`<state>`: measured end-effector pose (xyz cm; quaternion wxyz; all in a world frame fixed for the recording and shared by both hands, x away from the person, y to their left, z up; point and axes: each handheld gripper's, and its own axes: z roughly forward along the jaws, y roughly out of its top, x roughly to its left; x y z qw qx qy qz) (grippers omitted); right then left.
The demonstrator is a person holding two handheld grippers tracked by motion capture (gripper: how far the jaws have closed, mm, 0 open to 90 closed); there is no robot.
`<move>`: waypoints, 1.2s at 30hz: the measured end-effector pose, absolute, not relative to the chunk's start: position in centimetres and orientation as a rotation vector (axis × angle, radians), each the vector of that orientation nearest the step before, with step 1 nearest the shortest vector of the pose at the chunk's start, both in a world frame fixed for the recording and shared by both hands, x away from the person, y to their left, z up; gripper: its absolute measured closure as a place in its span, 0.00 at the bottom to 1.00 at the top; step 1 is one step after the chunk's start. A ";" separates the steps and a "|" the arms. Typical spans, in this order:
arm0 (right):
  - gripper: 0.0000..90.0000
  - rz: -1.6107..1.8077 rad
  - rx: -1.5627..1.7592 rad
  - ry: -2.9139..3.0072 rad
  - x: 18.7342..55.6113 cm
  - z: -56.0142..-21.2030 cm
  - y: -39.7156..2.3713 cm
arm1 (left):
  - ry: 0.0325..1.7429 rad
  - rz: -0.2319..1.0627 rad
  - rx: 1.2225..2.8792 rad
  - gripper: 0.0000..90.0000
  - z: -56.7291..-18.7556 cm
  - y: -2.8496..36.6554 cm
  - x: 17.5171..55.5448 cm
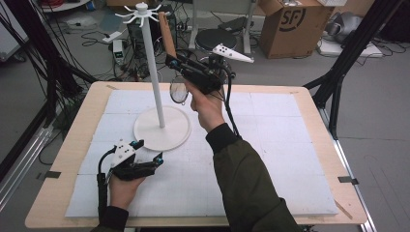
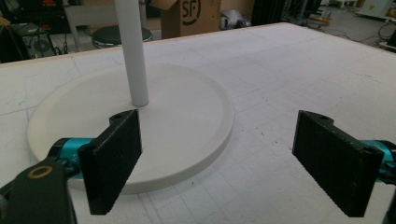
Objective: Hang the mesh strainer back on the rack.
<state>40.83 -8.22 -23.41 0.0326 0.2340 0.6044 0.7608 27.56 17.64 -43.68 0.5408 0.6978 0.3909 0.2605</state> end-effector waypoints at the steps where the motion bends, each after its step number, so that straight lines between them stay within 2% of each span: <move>1: 0.76 2.338 0.722 1.863 40.9 -23.4 -8.1 | 0.929 0.619 1.657 0.18 -43.7 17.6 27.6; 19: 0.75 2.267 0.779 1.900 41.2 -24.0 -7.1 | 0.927 0.616 1.658 0.18 -43.7 17.6 27.5; 20: 0.72 2.257 0.783 1.900 41.2 -24.0 -7.1 | 0.927 0.617 1.658 0.18 -43.7 17.6 27.5; 24: 0.40 2.211 0.868 1.883 41.5 -24.2 -7.6 | 0.924 0.623 1.658 0.18 -43.7 17.5 27.5; 25: 0.36 2.180 0.902 1.885 41.4 -24.2 -7.7 | 0.925 0.623 1.657 0.18 -43.7 17.5 27.5; 36: 0.23 2.044 0.934 1.899 39.6 -26.9 -11.5 | 0.918 0.628 1.658 0.18 -43.5 17.4 27.3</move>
